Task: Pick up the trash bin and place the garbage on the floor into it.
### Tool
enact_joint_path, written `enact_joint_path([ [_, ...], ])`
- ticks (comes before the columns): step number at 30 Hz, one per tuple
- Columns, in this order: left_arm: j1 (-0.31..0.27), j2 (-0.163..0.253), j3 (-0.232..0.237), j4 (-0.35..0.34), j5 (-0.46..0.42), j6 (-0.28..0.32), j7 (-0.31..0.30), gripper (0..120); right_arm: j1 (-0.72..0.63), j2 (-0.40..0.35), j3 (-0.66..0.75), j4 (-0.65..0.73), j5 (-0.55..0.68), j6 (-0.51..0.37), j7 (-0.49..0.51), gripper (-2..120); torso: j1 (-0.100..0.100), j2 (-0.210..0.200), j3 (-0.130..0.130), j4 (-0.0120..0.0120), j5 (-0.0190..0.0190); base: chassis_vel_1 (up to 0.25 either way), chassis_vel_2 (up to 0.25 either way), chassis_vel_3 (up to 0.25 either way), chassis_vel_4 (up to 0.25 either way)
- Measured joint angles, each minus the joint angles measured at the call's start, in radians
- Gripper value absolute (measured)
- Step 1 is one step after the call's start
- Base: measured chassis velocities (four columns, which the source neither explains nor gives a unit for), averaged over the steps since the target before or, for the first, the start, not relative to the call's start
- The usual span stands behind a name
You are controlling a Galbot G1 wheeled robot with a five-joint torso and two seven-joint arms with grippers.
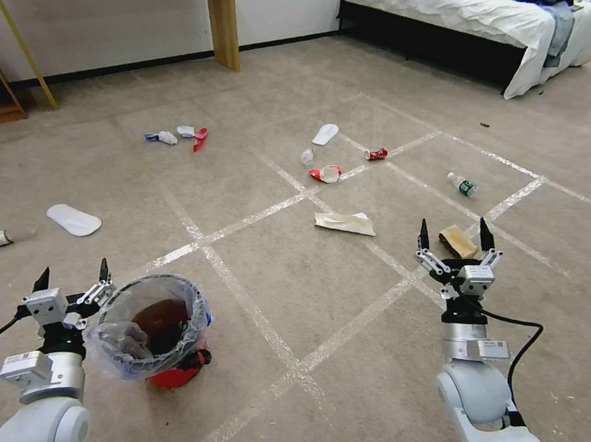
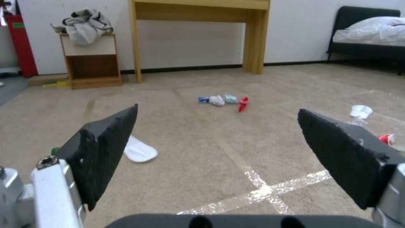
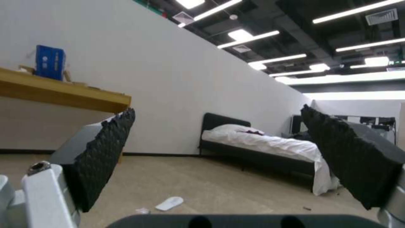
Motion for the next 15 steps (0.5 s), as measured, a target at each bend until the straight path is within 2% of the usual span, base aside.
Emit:
enact_joint_path([
  [7, -0.002, 0.001, 0.005, 0.01, -0.007, 0.0, -0.007, 100, -0.005, 0.003, -0.003, 0.003, -0.01, 0.003, 0.012, 100, 0.0, 0.0, 0.0, 0.0004, -0.0007, 0.12, 0.112, -0.115, -0.107],
  [11, -0.003, 0.011, 0.006, 0.011, -0.017, 0.005, -0.013, 100, -0.006, 0.003, -0.003, 0.004, -0.011, 0.005, 0.014, 100, 0.0, 0.0, 0.0, 0.0004, -0.0003, 0.045, 0.078, -0.063, -0.056],
  [13, -0.006, 0.04, 0.003, 0.012, -0.038, 0.03, -0.027, 100, -0.006, -0.006, -0.001, 0.004, -0.013, 0.004, 0.018, 100, 0.0, 0.0, 0.0, 0.0002, 0.0, 0.0, 0.0, 0.0, 0.0],
  [14, -0.006, 0.04, 0.003, 0.012, -0.038, 0.03, -0.027, 100, -0.006, -0.006, -0.001, 0.004, -0.013, 0.004, 0.018, 100, 0.0, 0.0, 0.0, 0.0002, 0.0, 0.0, 0.0, 0.0, 0.0],
  [15, 0.0, 0.063, 0.0, 0.001, -0.053, 0.069, -0.039, 100, -0.006, -0.013, 0.002, 0.002, -0.017, 0.004, 0.021, 100, 0.0, 0.0, 0.0, 0.0, -0.0002, -0.047, -0.053, 0.031, 0.021],
])
